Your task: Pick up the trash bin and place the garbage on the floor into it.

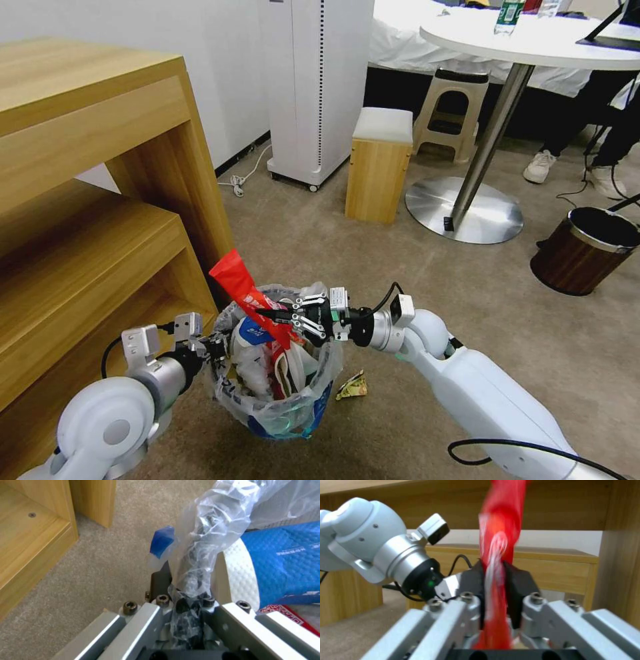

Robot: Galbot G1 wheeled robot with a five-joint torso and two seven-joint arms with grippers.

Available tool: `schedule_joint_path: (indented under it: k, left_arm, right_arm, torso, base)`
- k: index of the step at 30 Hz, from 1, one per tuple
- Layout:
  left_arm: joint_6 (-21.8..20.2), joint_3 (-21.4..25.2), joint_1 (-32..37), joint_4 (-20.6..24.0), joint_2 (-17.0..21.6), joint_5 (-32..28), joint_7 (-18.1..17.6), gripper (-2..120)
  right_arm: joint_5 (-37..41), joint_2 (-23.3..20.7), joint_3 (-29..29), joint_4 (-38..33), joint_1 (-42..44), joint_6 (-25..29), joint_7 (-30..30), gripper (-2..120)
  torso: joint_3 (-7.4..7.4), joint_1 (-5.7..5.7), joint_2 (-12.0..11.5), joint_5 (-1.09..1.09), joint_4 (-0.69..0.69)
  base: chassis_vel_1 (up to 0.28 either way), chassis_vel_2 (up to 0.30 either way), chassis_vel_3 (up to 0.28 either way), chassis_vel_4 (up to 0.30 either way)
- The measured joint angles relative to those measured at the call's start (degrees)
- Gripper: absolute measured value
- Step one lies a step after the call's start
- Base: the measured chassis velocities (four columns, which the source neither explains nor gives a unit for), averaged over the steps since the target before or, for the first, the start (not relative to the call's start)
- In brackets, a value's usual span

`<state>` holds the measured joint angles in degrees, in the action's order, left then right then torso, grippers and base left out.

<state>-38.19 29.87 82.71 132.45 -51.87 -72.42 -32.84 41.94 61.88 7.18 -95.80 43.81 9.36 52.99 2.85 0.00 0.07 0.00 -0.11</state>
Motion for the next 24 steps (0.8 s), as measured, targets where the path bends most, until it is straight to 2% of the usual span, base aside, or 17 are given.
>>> schedule_joint_path:
  k: [2, 3, 6, 7, 10, 11, 14, 15, 18, 19, 22, 24]
  left_arm:
    - [0.0, 0.0, 0.0, 0.4, 0.0, -0.3, 0.1, 1]
    - [0.0, 0.0, 0.0, 0.4, 0.0, -0.3, 0.1, 1]
    - [0.0, 0.0, 0.1, 0.7, 0.0, -0.6, 0.1, 1]
    - [0.0, 0.0, 0.1, 0.7, 0.0, -0.6, 0.1, 1]
    - [0.0, 0.3, 0.3, 0.8, 0.0, -0.6, 0.1, 1]
    - [0.0, 0.3, 0.3, 0.8, 0.0, -0.6, 0.1, 1]
    - [0.0, 0.6, 0.5, 0.8, 0.1, -0.6, 0.2, 1]
    - [0.0, 0.6, 0.5, 0.8, 0.1, -0.6, 0.2, 1]
    - [0.0, 1.2, 0.4, 0.5, 0.1, -0.5, 0.2, 1]
    - [0.0, 1.2, 0.4, 0.5, 0.1, -0.5, 0.2, 1]
    - [0.1, 2.1, 0.2, -0.3, 0.2, -0.4, 0.2, 1]
    - [0.2, 2.3, 0.2, -0.5, 0.3, -0.4, 0.3, 1]
  right_arm:
    - [0.0, 0.0, -0.1, 0.2, 0.1, 0.1, -0.1, 32]
    - [0.0, 0.0, -0.1, 0.2, 0.1, 0.1, -0.1, 32]
    - [0.2, -0.1, -0.2, 0.3, 0.1, 0.2, -0.3, 46]
    - [0.2, -0.1, -0.2, 0.3, 0.1, 0.2, -0.3, 46]
    - [0.5, -0.3, -0.4, 0.2, 0.1, 0.2, -0.4, 60]
    - [0.5, -0.3, -0.4, 0.2, 0.1, 0.2, -0.4, 60]
    - [0.8, -0.6, -0.5, -0.3, 0.3, 0.2, -0.5, 75]
    - [0.8, -0.6, -0.5, -0.3, 0.3, 0.2, -0.5, 75]
    - [1.0, -1.3, -0.7, -1.0, 0.6, 0.3, -0.4, 88]
    - [1.0, -1.3, -0.7, -1.0, 0.6, 0.3, -0.4, 88]
    - [1.0, -2.3, -1.5, -1.8, 1.4, 0.4, 0.1, 99]
    - [1.1, -2.5, -1.8, -1.9, 1.6, 0.4, 0.1, 100]
  torso:
    - [0.00, 0.00, 0.0, 0.00, 0.00]
    - [0.00, 0.00, 0.0, 0.00, 0.00]
    - [0.00, 0.00, 0.0, 0.00, 0.00]
    - [0.00, 0.00, 0.0, 0.00, 0.00]
    - [0.00, 0.00, 0.0, 0.00, 0.00]
    - [0.00, 0.00, 0.0, 0.00, 0.00]
    - [0.00, 0.00, 0.0, 0.00, 0.00]
    - [0.00, 0.00, 0.0, 0.00, 0.00]
    - [0.00, 0.00, 0.0, 0.00, 0.00]
    - [0.00, 0.00, 0.0, 0.00, 0.00]
    - [0.00, 0.00, 0.0, 0.00, 0.00]
    - [0.00, 0.00, 0.0, 0.00, 0.00]
  base:
    - [0.000, 0.000, 0.000, 0.000]
    - [0.000, 0.000, 0.000, 0.000]
    - [0.000, 0.000, 0.000, 0.000]
    - [0.000, 0.000, 0.000, 0.000]
    - [0.000, 0.000, 0.000, 0.000]
    - [0.000, 0.000, 0.000, 0.000]
    - [0.000, 0.000, 0.000, 0.000]
    - [0.000, 0.000, 0.000, 0.000]
    - [0.000, 0.000, 0.000, 0.000]
    - [0.000, 0.000, 0.000, 0.000]
    - [0.000, 0.000, 0.000, 0.000]
    - [0.000, 0.000, 0.000, 0.000]
